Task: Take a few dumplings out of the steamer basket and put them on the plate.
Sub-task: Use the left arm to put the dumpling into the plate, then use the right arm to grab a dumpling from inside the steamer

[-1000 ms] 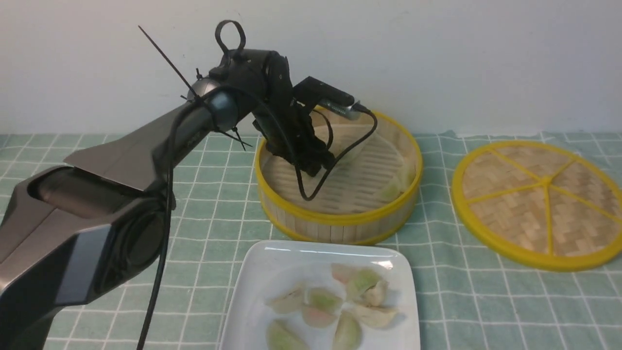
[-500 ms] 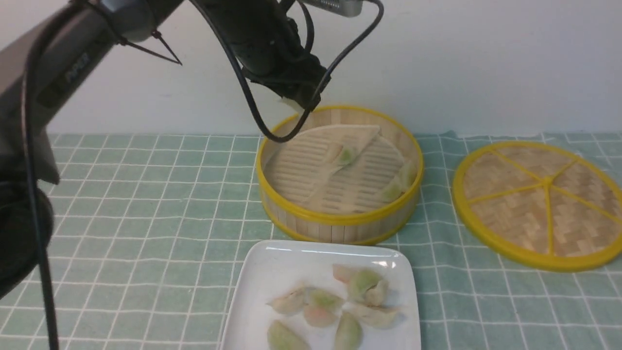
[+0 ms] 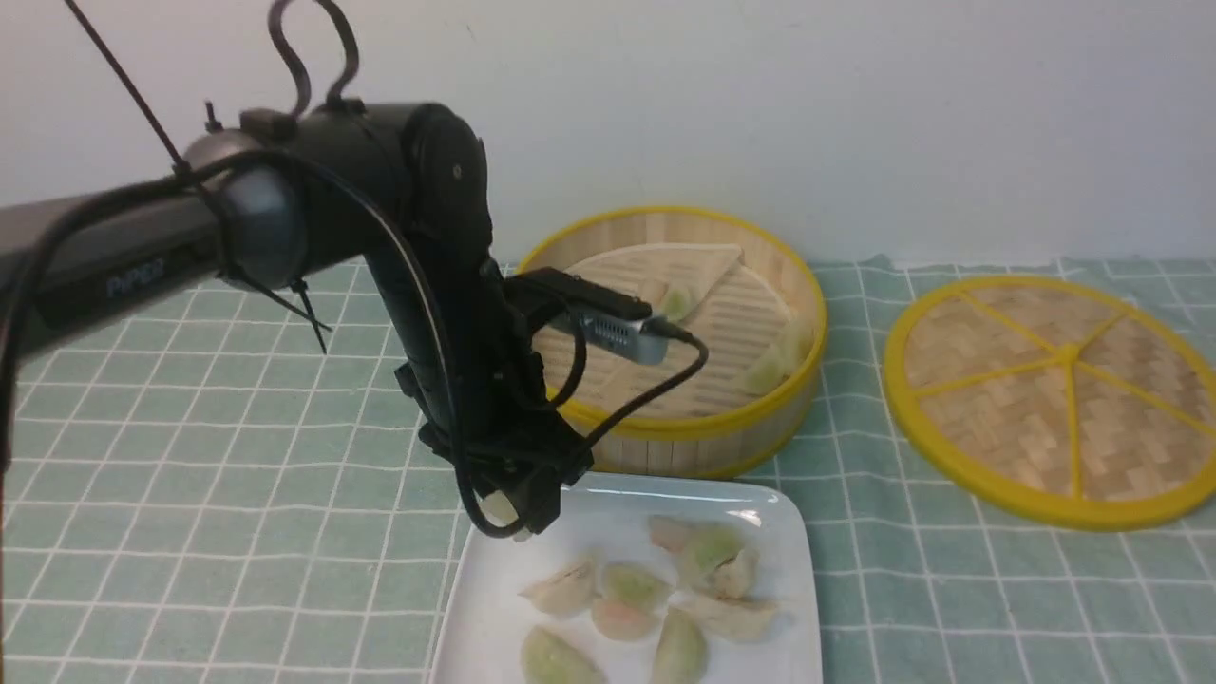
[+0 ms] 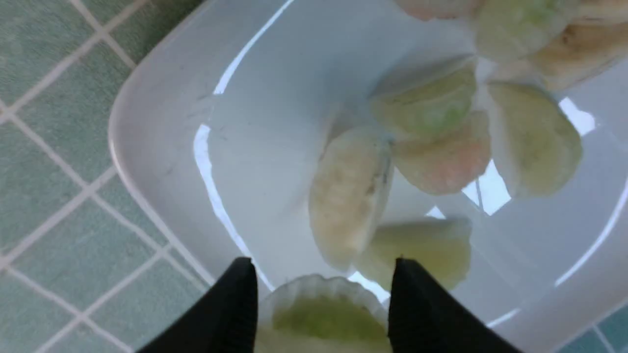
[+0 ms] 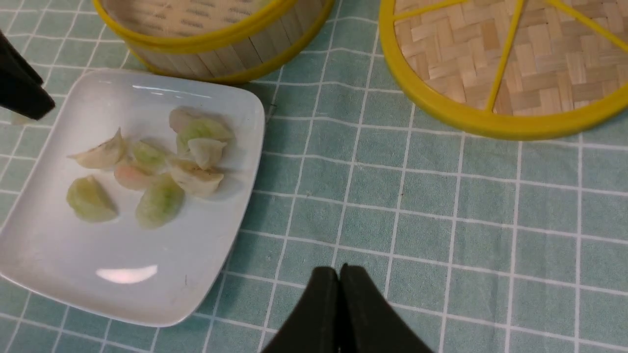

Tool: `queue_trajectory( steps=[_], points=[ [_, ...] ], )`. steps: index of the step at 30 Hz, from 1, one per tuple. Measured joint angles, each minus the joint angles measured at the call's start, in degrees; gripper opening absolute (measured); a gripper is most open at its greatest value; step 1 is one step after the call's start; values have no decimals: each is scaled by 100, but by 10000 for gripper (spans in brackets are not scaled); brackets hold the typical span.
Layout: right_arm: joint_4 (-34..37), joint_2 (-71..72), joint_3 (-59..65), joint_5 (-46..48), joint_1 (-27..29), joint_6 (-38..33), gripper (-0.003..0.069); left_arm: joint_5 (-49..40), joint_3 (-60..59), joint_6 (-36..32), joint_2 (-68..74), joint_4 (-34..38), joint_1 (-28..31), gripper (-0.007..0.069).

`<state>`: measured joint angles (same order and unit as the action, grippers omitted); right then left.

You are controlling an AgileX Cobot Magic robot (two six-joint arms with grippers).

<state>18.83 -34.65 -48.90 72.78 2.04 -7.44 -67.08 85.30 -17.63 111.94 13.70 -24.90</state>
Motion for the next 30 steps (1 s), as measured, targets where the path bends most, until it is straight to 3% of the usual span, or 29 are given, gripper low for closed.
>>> queue_trajectory(
  steps=[5,9,11,15,17,23,26,30],
  points=[
    [12,0,0,0,0,-171,-15,175,-14,94,285,0,0,312],
    [114,-90,0,0,0,-426,-15,194,-14,149,354,0,0,389],
    [396,-367,-4,0,0,-602,-15,199,6,154,354,0,0,496],
    [664,-756,-61,0,0,-859,-15,85,141,322,329,-5,0,531],
    [926,-1238,-215,0,0,-1144,-13,-69,283,484,154,-51,0,461],
    [1148,-2506,-993,-39,0,-1656,-13,-192,277,594,-1186,-242,0,53],
    [1113,-3116,-1437,-117,-193,-1890,-12,-254,65,681,-2026,-248,0,1],
    [996,-3759,-1904,-366,-668,-1949,-11,-329,-346,753,-2854,-256,0,-6]
  ],
)
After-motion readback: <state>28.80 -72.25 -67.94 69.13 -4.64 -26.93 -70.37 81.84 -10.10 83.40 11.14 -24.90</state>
